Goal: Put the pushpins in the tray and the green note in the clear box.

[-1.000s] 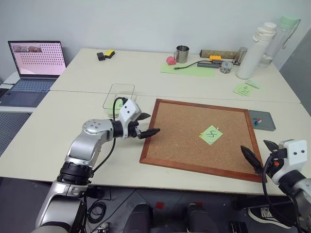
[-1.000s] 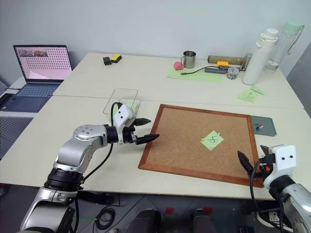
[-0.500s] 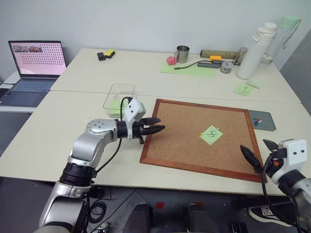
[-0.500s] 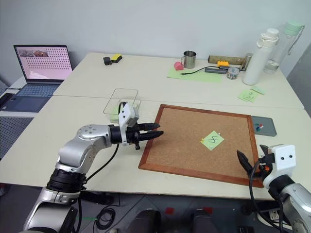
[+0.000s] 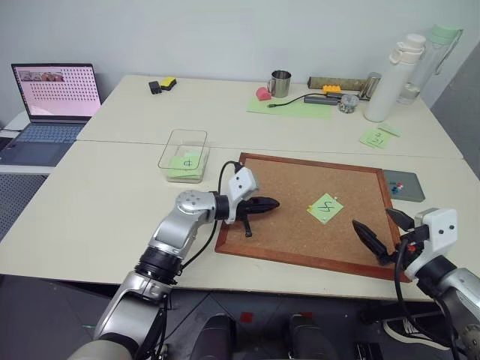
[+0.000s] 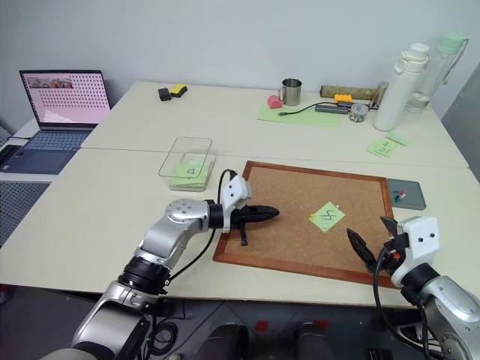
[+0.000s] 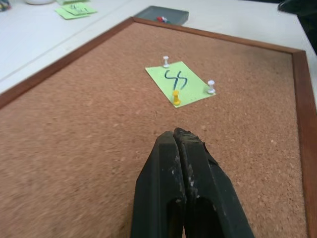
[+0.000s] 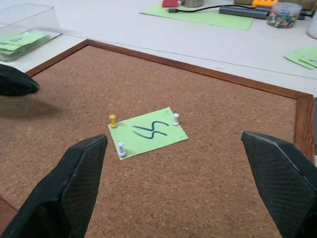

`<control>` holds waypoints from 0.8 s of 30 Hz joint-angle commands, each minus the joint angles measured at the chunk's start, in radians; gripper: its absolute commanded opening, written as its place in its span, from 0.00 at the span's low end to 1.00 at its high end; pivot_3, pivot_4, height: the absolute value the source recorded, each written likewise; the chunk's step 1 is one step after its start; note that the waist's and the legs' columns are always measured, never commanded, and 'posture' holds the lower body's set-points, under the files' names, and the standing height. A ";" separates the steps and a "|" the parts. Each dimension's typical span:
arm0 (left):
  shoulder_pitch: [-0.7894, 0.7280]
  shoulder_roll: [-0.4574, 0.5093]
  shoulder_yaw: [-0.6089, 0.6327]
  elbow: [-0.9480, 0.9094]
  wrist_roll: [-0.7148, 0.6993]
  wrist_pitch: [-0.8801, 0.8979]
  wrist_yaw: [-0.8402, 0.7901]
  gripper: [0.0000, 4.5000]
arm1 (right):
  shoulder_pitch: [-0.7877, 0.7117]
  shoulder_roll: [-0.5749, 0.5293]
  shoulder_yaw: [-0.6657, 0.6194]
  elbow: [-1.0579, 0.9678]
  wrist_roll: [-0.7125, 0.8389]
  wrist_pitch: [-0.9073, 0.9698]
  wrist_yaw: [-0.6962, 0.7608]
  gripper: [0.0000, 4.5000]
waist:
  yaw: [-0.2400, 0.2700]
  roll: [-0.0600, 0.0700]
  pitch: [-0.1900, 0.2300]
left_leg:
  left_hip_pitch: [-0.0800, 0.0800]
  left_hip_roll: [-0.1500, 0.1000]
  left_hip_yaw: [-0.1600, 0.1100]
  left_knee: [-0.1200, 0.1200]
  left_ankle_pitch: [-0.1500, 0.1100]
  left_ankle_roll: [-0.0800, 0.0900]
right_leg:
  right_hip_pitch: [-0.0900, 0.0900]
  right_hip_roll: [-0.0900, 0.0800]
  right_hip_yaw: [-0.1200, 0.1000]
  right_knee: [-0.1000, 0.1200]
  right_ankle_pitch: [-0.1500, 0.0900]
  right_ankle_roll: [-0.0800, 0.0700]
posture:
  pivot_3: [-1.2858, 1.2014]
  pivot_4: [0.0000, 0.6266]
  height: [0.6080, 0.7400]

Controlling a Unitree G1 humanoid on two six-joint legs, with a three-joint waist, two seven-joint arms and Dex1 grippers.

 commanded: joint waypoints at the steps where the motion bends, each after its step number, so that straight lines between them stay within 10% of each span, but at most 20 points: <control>1: -0.017 -0.024 -0.056 0.076 0.092 -0.053 0.042 0.00 | -0.080 -0.014 0.039 0.051 -0.030 -0.026 0.003 1.00 | 0.000 0.000 0.000 | 0.000 0.000 0.000 0.000 0.000 0.000 | 0.000 0.000 0.000 0.000 0.000 0.000 | 0.52 0.24 1.00; 24: -0.004 -0.039 -0.055 0.077 0.135 -0.033 0.041 0.00 | -0.505 0.098 0.230 0.651 -0.233 -0.143 -0.009 0.92 | 0.003 0.002 -0.004 | 0.001 -0.001 -0.001 0.000 0.000 0.000 | 0.001 -0.001 -0.001 0.000 0.001 0.001 | 0.52 0.24 1.00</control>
